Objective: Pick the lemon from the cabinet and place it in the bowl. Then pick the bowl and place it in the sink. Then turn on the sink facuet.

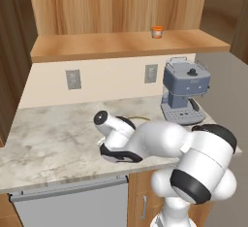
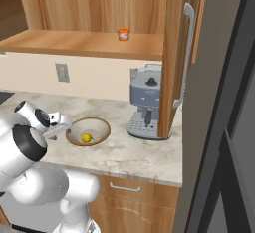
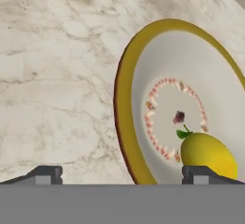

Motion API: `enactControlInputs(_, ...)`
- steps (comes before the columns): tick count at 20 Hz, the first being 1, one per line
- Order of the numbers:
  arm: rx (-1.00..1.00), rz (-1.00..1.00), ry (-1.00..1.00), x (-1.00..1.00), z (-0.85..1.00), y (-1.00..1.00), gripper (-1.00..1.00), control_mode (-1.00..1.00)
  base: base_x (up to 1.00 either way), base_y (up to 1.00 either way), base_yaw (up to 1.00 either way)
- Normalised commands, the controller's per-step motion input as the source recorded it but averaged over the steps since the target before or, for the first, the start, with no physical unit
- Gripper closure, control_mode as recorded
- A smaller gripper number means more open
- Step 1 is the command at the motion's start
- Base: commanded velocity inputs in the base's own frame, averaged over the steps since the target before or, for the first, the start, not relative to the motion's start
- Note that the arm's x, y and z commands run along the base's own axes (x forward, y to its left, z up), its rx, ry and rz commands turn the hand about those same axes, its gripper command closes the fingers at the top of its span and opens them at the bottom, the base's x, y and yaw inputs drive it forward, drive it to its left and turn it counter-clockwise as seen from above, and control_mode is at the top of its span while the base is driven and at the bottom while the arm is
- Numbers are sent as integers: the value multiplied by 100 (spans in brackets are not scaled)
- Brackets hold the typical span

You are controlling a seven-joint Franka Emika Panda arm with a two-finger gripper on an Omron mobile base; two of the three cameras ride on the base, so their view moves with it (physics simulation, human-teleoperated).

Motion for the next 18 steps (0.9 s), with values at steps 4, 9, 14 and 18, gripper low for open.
enactControlInputs(4,-8,0,7,1,-35,-2,-100,-100,0,0,0)
enactControlInputs(9,-2,0,1,2,-11,-16,-100,-100,0,0,0)
enactControlInputs(14,-3,0,0,4,0,-12,-100,-100,0,0,0)
enactControlInputs(18,-1,0,0,0,0,-24,-100,-100,0,0,0)
